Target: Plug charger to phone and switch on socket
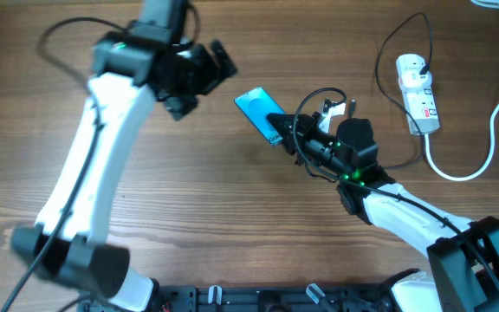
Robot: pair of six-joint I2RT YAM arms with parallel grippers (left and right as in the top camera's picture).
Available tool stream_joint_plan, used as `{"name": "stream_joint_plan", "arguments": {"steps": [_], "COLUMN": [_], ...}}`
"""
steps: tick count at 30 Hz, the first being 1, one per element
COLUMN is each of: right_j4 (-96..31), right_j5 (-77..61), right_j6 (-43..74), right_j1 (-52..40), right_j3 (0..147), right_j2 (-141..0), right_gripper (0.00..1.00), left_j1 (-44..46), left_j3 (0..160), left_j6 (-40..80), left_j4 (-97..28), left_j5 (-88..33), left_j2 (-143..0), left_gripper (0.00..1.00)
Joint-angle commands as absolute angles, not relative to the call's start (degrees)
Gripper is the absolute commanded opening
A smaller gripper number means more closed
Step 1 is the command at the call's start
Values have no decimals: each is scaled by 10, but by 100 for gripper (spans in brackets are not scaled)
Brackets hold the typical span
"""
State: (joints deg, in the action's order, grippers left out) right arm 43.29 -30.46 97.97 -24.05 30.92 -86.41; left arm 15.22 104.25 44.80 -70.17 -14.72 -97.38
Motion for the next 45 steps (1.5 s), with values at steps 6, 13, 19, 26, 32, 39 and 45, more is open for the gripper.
{"name": "stream_joint_plan", "arguments": {"steps": [6,13,19,26,32,39,45], "right_j4": [463,466,429,517,570,587,584], "right_j5": [-486,-477,-472,-381,-291,-294,-298], "right_j6": [1187,1187,1187,1187,1187,1187,1187], "right_j1": [-239,-231,-229,-247,-305,-317,-317], "right_j3": [319,319,319,319,319,319,319], "right_j2": [-857,-857,-864,-864,-864,-864,-864], "right_gripper": [4,4,4,4,4,4,4], "left_j1": [80,81,89,109,117,118,118], "left_j3": [1048,865,820,781,779,779,779], "left_j6": [429,389,412,464,502,504,548], "left_j4": [-818,-655,-609,-525,-472,-451,-442], "left_j5": [-94,-384,-395,-458,-453,-425,-413], "left_j2": [-920,-915,-910,-910,-910,-910,-910], "left_gripper": [100,100,99,82,57,36,4]}}
